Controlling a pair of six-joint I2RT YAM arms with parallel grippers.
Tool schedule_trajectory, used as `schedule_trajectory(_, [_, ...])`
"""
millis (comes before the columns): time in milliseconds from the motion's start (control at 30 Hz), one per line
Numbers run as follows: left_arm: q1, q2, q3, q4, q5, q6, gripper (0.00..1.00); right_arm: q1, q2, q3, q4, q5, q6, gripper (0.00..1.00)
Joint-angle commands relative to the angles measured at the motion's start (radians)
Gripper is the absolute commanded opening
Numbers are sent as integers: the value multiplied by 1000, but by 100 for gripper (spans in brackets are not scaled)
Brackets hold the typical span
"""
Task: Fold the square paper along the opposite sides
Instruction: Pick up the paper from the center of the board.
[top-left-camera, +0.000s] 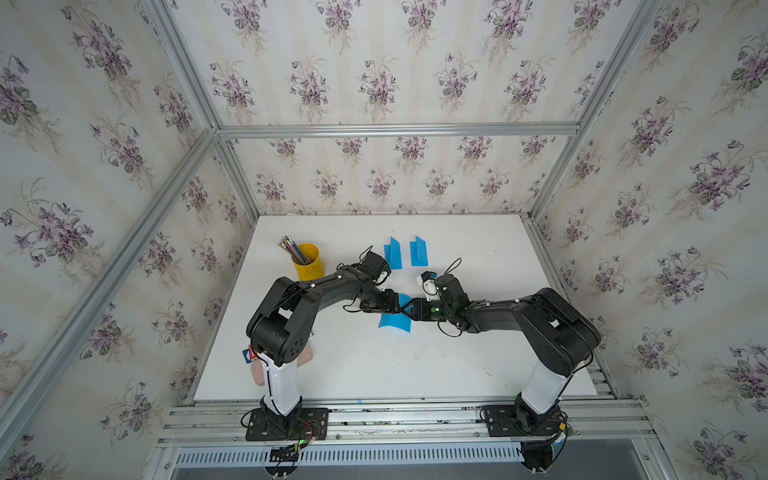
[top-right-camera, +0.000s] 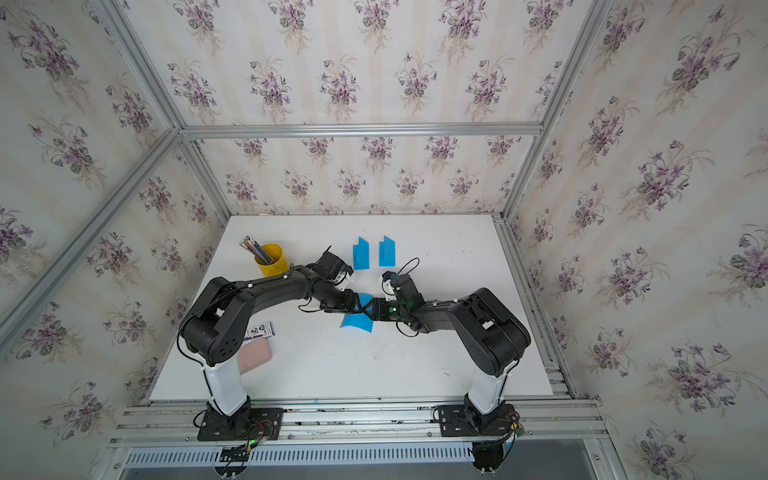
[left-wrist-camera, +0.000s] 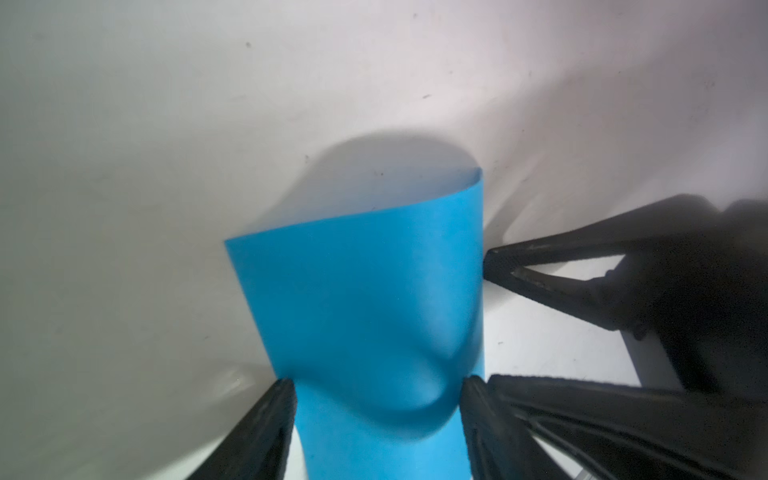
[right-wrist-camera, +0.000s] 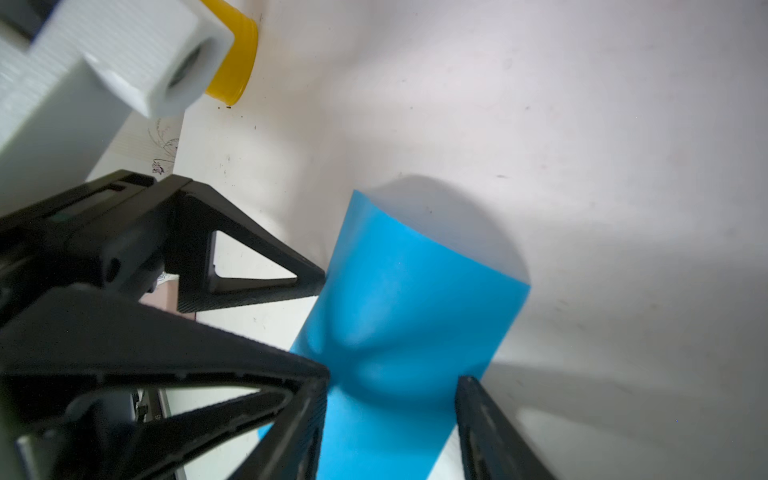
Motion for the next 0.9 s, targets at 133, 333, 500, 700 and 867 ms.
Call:
schedule_trajectory(133, [-2,11,-52,-41,8,-10,59,-6,53,19,-28,-36,38,56])
schedule_trajectory(333, [-2,2,-65,-49,-4,2,36,-30,31,17,-28,-44,37,54])
schedule_trajectory(500, [-2,-17,-44,-64,-7,12,26,-55,-17,34,-70,-34,13,54])
schedule_trajectory(700, [1,-102,20,-81,11,16,25,-135,-129,47,-122,-40,-1,55])
schedule_trajectory(867, [27,-210,45,13,105,-27,27,-186,-251,47,-91,-98,48,55])
